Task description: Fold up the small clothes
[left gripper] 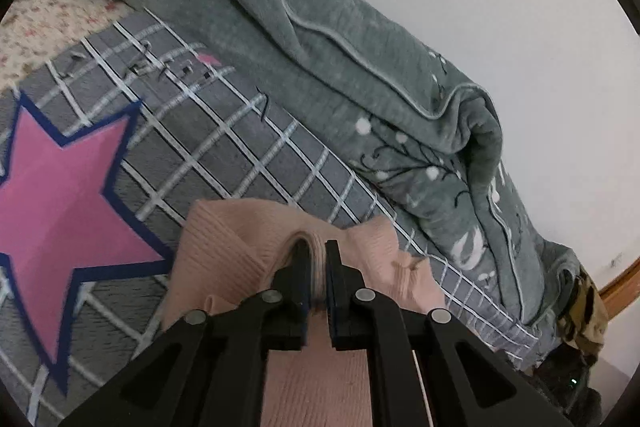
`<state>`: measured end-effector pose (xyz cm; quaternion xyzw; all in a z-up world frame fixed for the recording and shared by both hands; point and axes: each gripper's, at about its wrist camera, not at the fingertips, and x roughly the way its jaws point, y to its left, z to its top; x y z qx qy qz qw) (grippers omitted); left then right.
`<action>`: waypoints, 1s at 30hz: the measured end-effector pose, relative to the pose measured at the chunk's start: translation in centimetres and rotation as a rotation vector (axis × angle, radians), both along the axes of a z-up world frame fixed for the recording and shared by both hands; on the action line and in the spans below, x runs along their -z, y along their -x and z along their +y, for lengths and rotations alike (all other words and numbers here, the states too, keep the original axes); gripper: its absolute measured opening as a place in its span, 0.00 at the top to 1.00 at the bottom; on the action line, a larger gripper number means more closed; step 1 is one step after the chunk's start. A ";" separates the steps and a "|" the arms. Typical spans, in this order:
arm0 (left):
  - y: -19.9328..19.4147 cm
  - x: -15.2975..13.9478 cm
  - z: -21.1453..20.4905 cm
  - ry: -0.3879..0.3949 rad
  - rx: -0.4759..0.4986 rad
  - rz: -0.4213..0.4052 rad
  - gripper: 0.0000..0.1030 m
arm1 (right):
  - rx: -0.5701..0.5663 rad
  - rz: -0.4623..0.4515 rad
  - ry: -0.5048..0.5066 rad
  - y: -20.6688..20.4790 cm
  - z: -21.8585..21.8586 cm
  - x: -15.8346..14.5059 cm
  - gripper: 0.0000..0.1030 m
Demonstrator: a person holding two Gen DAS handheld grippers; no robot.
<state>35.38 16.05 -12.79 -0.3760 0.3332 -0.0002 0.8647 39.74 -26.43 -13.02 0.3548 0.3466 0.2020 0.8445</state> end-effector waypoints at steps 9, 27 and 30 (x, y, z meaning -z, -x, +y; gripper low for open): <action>0.2 0.5 0.5 -0.027 -0.037 -0.004 0.54 | 0.031 -0.004 0.086 0.1 -0.1 2.7 0.87; 2.3 -1.7 -3.0 -0.337 -0.038 0.005 0.41 | 0.092 -0.129 0.452 6.0 1.2 -2.0 0.52; 4.0 -2.0 -3.4 -0.341 0.001 -0.028 0.38 | 0.038 -0.133 0.495 8.7 1.3 -1.8 0.49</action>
